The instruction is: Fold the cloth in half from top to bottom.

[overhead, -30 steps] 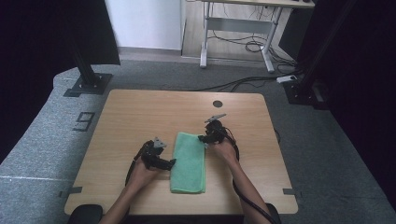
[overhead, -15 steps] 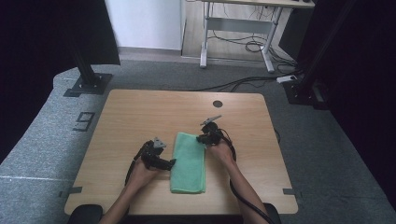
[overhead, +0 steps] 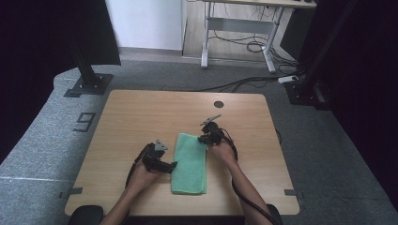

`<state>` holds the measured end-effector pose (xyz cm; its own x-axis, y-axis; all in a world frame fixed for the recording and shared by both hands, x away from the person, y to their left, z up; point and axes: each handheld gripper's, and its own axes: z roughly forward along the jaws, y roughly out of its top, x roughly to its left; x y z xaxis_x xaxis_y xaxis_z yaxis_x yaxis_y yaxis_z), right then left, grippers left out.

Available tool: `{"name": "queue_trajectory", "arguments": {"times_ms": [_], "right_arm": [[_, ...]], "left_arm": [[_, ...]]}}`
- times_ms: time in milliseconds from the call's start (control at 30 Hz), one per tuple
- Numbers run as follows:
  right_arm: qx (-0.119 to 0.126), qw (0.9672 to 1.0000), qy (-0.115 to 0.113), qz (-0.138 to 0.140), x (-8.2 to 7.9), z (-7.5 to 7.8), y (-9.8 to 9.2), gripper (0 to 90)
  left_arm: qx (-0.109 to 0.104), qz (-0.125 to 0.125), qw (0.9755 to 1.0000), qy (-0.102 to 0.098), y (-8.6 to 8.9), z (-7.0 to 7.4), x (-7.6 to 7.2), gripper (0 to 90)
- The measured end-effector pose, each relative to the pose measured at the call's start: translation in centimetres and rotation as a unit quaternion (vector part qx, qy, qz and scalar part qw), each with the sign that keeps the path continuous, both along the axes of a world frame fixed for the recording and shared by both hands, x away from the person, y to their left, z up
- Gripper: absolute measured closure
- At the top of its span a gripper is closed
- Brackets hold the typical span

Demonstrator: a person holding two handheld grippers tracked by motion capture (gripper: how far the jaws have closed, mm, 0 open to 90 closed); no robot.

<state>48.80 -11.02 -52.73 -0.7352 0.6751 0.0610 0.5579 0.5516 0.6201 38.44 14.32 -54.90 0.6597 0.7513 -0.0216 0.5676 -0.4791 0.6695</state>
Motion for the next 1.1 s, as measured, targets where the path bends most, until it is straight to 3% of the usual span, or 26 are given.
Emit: {"name": "queue_trajectory", "arguments": {"times_ms": [233,600,1100], "right_arm": [[0.023,0.9996,-0.013,0.011,-0.8,2.1,-0.1,84.2],[0.052,0.9968,-0.038,0.048,-4.1,5.0,-0.4,84.2],[0.076,0.991,-0.048,0.099,-8.8,6.2,-0.8,84.1]], "left_arm": [[-0.001,0.004,1.0,-0.001,-0.1,0.0,-0.1,2.3],[0.0,0.013,0.9999,-0.001,-0.2,0.0,-0.2,2.3],[0.001,0.02,0.9998,-0.001,-0.3,0.0,-0.3,2.4]]}}
